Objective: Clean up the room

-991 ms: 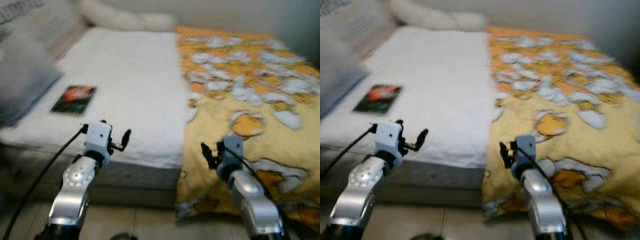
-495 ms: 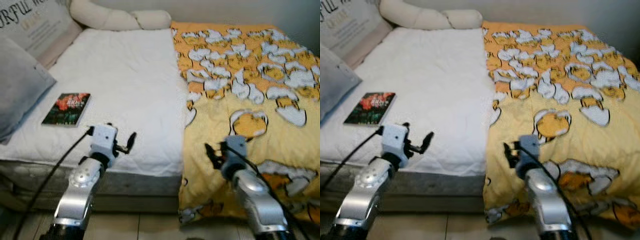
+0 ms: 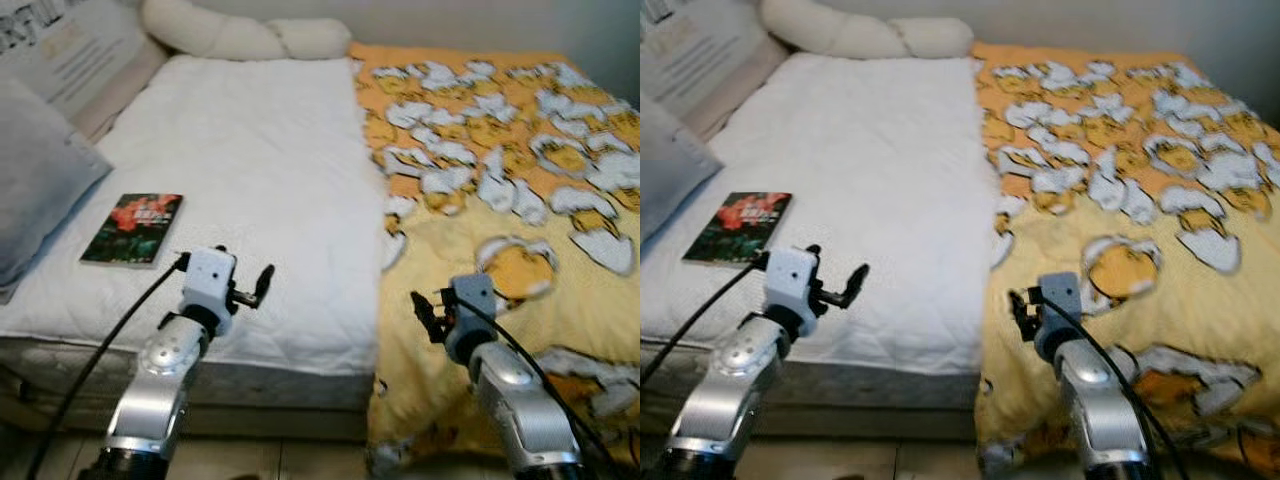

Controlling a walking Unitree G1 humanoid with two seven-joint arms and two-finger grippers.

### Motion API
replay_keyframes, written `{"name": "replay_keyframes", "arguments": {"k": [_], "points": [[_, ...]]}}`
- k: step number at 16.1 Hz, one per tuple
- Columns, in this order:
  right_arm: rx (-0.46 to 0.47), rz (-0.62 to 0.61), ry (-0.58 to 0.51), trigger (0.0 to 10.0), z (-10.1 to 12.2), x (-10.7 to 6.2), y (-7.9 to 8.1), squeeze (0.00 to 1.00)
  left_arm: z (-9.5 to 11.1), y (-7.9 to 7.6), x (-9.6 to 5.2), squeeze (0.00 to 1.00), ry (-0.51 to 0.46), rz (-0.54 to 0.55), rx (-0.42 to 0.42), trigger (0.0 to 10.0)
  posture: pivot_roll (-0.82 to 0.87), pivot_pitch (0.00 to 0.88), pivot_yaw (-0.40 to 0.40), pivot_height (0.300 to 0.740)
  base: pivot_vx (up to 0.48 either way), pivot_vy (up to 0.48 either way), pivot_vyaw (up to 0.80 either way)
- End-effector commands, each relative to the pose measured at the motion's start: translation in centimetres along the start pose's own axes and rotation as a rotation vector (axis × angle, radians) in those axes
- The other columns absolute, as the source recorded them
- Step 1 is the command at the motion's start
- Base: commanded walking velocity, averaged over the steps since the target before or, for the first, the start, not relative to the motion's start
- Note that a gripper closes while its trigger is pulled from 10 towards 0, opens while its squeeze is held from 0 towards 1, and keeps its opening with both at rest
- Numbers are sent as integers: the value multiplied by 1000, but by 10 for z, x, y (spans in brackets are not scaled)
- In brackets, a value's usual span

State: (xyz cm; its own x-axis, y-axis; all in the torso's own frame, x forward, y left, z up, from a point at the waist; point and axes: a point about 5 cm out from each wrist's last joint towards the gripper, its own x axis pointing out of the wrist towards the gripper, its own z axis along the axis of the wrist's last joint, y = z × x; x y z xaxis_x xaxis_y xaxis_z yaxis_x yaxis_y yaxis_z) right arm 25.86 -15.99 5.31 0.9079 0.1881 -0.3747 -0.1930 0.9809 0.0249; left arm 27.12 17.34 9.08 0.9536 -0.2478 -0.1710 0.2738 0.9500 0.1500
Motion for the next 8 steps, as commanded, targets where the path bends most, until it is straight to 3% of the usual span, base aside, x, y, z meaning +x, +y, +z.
{"name": "replay_keyframes", "arguments": {"k": [1,8], "points": [[-15,31,-13,10000,5,2,5,0,2,2,0,353,-8,4,0,10000,-77,0,-11,740,292,0,0],[-21,55,-19,10000,6,2,7,0,2,0,-1,353,-11,-3,-5,10000,-82,0,-10,740,290,0,0]]}}
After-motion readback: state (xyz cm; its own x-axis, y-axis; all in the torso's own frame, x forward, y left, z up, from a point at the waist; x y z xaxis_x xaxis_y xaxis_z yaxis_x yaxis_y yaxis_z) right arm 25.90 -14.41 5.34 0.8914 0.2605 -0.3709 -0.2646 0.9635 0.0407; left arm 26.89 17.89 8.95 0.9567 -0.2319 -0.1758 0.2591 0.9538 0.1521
